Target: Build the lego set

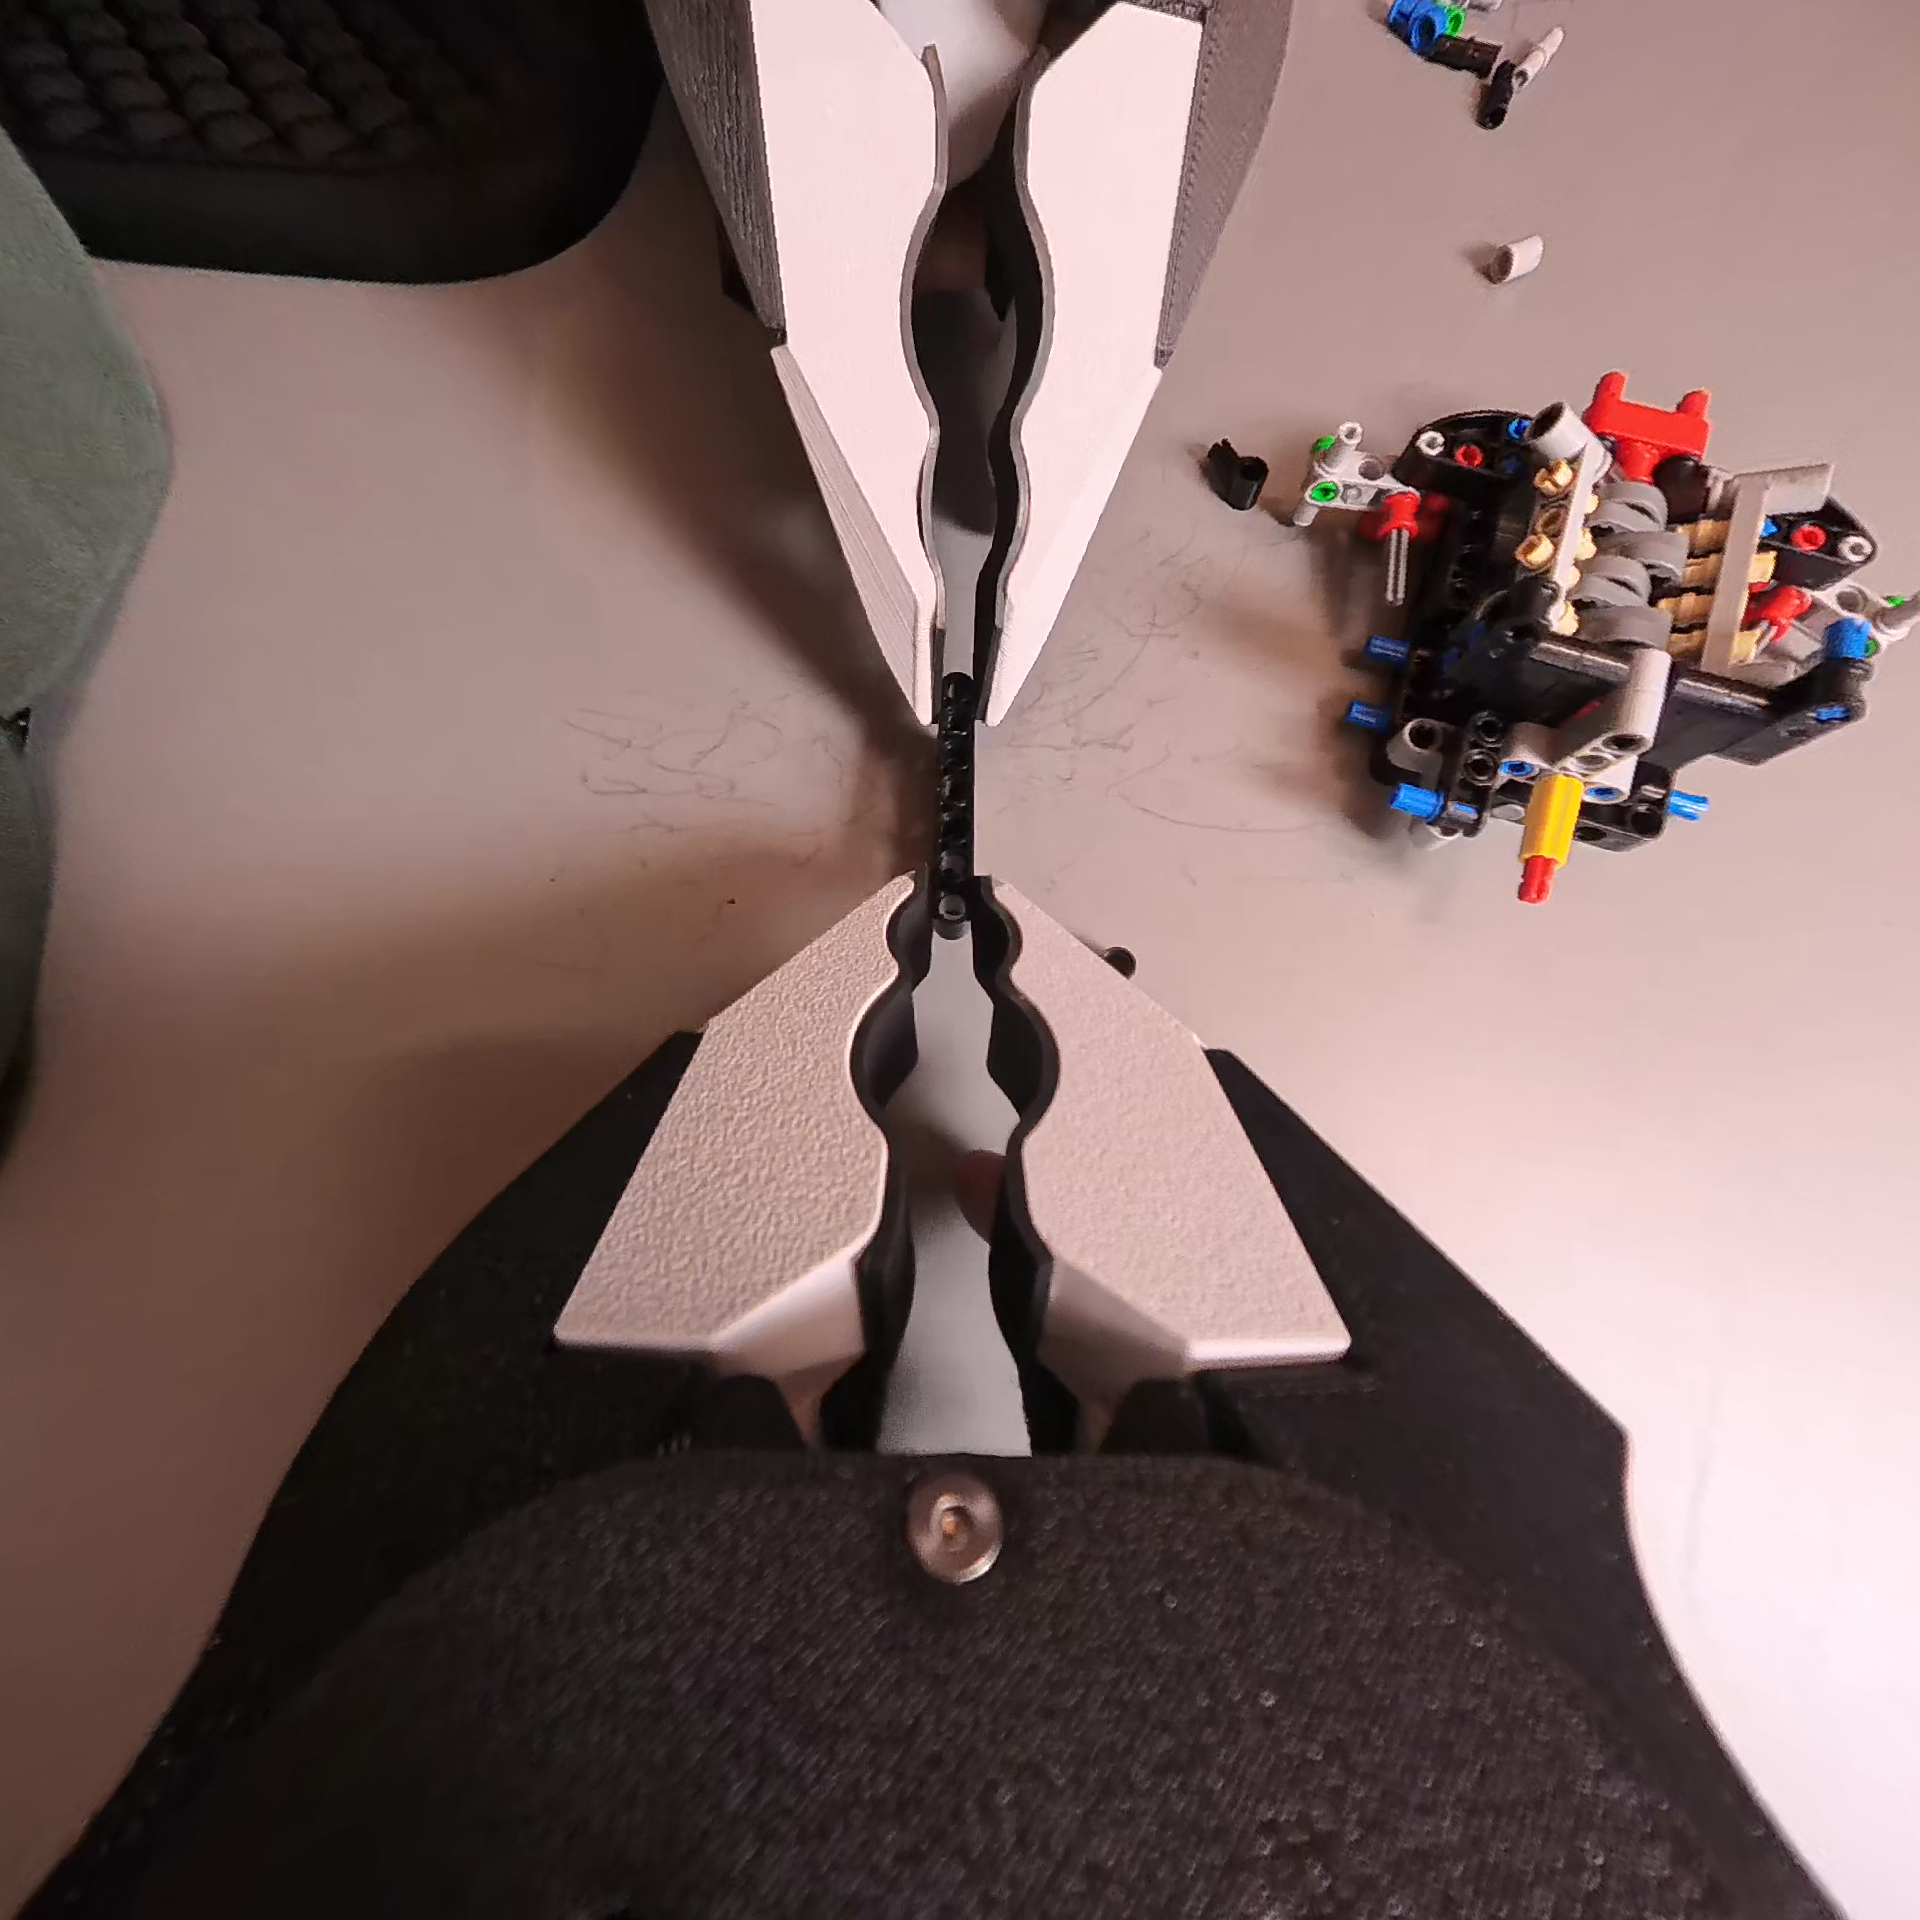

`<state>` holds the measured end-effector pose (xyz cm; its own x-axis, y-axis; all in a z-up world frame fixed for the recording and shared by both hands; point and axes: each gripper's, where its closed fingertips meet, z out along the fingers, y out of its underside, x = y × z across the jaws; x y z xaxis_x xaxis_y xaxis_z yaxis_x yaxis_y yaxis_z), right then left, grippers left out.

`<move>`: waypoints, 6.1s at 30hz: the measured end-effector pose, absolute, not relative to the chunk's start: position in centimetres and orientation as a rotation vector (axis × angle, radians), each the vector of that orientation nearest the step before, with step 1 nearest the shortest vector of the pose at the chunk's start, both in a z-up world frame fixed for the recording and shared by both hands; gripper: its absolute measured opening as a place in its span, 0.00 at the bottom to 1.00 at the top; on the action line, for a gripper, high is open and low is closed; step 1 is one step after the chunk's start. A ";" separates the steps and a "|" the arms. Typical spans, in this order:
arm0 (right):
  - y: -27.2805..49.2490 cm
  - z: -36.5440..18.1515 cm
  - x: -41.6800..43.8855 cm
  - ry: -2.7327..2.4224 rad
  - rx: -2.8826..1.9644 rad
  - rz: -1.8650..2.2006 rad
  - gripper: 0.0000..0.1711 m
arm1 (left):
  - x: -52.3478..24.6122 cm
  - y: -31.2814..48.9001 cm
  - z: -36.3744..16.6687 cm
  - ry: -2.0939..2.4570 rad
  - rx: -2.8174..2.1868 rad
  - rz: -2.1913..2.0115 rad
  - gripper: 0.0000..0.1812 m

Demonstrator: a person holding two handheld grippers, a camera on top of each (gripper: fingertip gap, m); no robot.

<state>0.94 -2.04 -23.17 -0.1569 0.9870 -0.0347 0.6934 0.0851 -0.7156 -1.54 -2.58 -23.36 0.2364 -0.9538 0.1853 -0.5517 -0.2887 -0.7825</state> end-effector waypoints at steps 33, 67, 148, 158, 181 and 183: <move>-2.6 -23.3 0.5 -1.891 -1.637 0.798 0.04 | -1.2 -3.1 -23.1 1.425 -1.923 -0.771 0.06; -3.6 -23.5 0.5 -1.970 -1.582 0.725 0.04 | 0.1 -3.8 -24.1 1.556 -1.882 -0.677 0.04; -3.5 -18.5 -1.1 -1.796 -0.983 0.630 0.03 | -1.7 -3.7 -17.8 1.279 -1.650 -0.893 0.22; -3.7 -16.8 -1.1 -1.650 -1.221 1.048 0.03 | -1.7 -4.2 -16.2 1.317 -1.553 -0.832 0.03; -4.6 -15.2 -0.9 -1.185 -1.771 2.133 0.03 | -1.5 -4.1 -15.8 1.373 -1.420 -0.617 0.10; -4.1 -14.9 -1.2 -1.263 -1.654 1.924 0.10 | -1.6 -4.0 -15.4 1.336 -1.429 -0.664 0.10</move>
